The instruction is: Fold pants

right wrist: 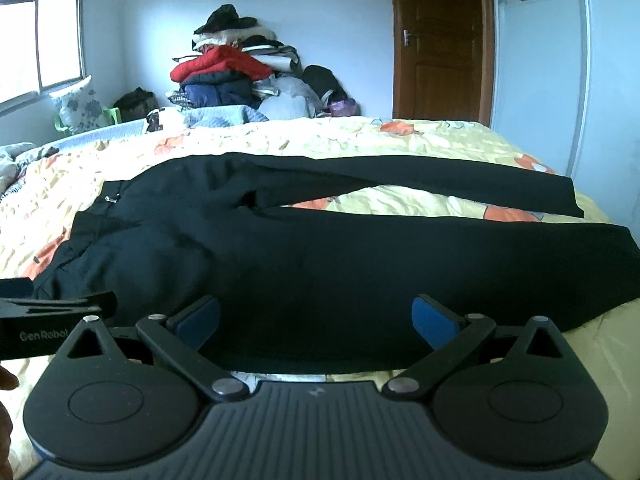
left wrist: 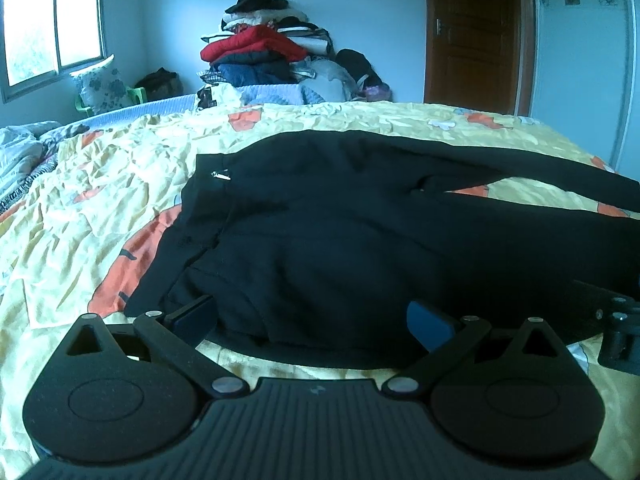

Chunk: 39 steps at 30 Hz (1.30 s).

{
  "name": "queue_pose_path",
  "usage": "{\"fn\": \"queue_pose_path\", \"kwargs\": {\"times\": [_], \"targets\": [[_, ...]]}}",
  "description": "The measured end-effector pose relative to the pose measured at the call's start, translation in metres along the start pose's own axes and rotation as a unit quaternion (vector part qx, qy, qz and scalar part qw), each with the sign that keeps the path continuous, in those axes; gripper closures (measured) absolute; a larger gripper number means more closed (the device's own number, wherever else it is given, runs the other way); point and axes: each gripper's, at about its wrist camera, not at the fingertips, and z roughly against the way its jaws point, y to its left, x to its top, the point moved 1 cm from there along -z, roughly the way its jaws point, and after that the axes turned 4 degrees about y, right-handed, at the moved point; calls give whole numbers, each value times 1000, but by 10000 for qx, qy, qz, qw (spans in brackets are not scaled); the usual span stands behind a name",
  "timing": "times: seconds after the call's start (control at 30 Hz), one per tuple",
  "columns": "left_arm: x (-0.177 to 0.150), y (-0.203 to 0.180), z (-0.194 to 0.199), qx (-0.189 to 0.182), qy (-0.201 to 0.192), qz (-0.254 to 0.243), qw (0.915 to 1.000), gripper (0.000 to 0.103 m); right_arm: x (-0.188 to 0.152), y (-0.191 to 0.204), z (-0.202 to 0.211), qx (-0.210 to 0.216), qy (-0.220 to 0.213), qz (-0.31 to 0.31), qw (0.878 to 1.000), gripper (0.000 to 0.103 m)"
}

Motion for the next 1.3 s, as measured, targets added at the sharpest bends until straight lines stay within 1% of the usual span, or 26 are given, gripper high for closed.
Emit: {"fn": "queue_pose_path", "kwargs": {"times": [0.2,1.3], "targets": [[0,3,-1,1,22,47,10000,1,0,0,-2,109,106,-9,9999,0],[-3,5,-3,-1,76,50,10000,1,-4,7,-6,147,144,27,9998,0]]}}
